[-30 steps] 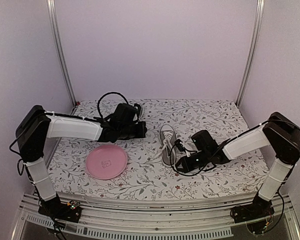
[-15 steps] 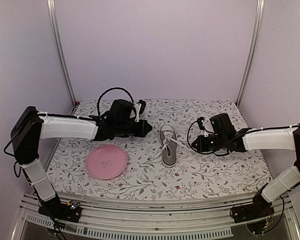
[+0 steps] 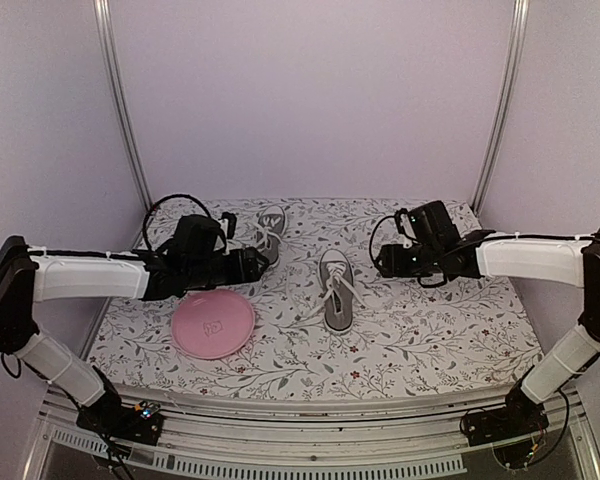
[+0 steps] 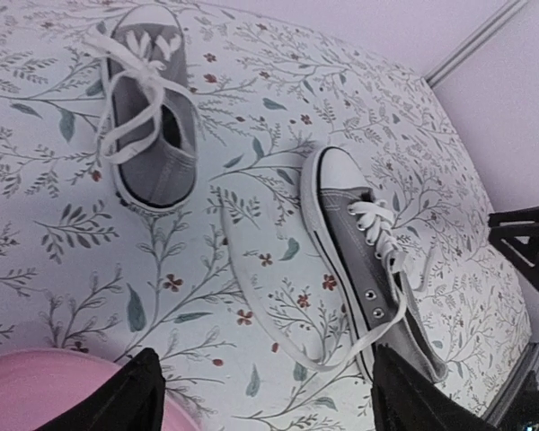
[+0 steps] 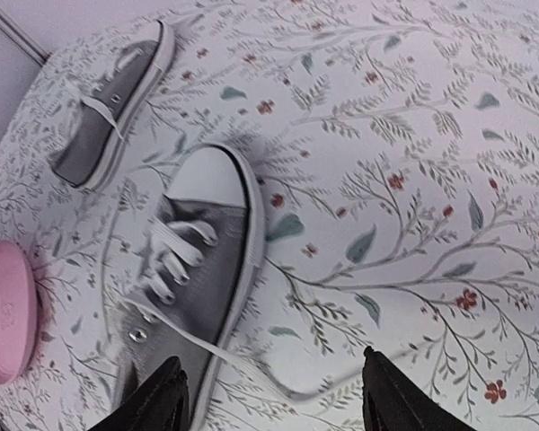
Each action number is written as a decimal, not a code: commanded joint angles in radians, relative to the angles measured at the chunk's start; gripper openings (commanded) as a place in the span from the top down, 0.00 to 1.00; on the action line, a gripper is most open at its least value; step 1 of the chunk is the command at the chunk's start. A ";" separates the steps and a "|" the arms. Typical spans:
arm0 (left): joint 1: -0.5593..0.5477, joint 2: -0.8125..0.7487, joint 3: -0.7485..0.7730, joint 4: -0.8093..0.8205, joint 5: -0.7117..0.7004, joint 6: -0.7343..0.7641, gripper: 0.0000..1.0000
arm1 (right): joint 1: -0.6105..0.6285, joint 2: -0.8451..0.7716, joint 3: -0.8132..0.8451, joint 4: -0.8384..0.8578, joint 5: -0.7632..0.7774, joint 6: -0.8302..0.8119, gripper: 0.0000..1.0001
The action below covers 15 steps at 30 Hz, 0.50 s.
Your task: Tie the shoes
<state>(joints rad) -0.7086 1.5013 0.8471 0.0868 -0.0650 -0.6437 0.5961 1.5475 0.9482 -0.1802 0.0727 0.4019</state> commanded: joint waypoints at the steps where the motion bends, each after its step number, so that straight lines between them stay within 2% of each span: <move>1: 0.074 -0.087 -0.102 0.043 0.014 -0.023 0.18 | 0.115 0.101 0.216 -0.041 0.023 -0.015 0.35; 6: 0.134 -0.170 -0.166 0.025 0.045 -0.011 0.16 | 0.225 0.340 0.469 -0.119 0.008 0.020 0.44; 15: 0.170 -0.235 -0.199 -0.017 0.085 0.042 0.16 | 0.300 0.715 0.898 -0.301 0.021 0.053 0.51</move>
<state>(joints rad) -0.5537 1.3003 0.6727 0.0837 -0.0086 -0.6350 0.8810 2.1567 1.7020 -0.3550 0.0704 0.4358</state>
